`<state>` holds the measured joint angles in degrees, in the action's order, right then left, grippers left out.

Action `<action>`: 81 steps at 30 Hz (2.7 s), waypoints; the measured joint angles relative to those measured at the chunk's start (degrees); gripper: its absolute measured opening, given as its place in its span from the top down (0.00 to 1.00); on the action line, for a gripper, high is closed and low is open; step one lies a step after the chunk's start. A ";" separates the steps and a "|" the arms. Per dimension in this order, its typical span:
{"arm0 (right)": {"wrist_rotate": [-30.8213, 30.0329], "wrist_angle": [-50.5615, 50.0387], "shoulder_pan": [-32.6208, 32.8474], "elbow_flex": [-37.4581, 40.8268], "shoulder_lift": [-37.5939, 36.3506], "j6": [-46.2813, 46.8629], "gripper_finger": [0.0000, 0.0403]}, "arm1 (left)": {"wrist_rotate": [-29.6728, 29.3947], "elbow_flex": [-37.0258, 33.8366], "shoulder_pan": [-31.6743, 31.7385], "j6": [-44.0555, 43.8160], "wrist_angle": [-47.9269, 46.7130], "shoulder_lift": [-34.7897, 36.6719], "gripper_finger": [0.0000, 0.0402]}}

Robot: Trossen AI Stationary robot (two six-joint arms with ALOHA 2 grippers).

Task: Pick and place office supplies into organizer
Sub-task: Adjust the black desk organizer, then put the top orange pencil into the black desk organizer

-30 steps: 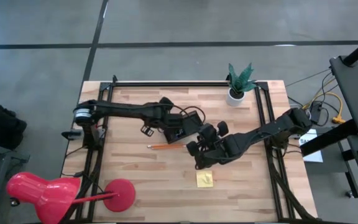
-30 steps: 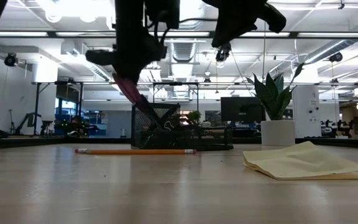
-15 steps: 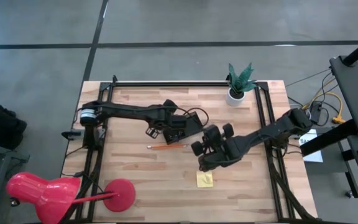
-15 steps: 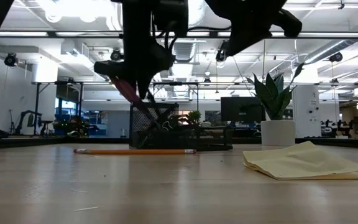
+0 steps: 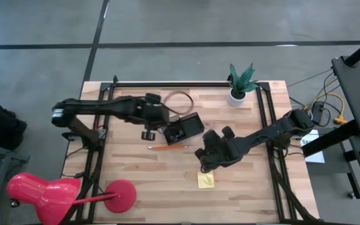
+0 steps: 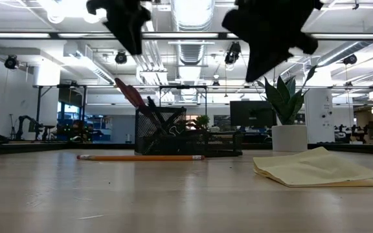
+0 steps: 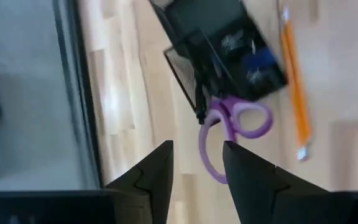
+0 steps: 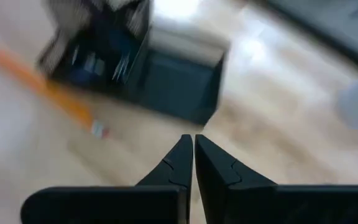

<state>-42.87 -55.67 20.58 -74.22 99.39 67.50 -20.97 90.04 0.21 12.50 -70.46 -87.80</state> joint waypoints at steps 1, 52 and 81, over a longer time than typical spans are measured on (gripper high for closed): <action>2.82 2.15 -0.51 0.67 0.00 -2.68 0.98 | 1.05 -0.54 -0.02 -2.86 0.19 1.84 0.69; 26.22 34.83 -18.63 5.07 3.54 -35.20 0.98 | 13.44 -55.30 11.10 -26.64 78.14 8.12 0.69; 41.44 35.03 -18.20 4.83 6.96 -45.07 0.97 | 27.16 -65.77 2.40 -22.27 55.40 23.09 0.67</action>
<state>-1.43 -20.64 2.38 -69.39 106.35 22.44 6.19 24.27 2.61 -9.76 -15.05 -64.70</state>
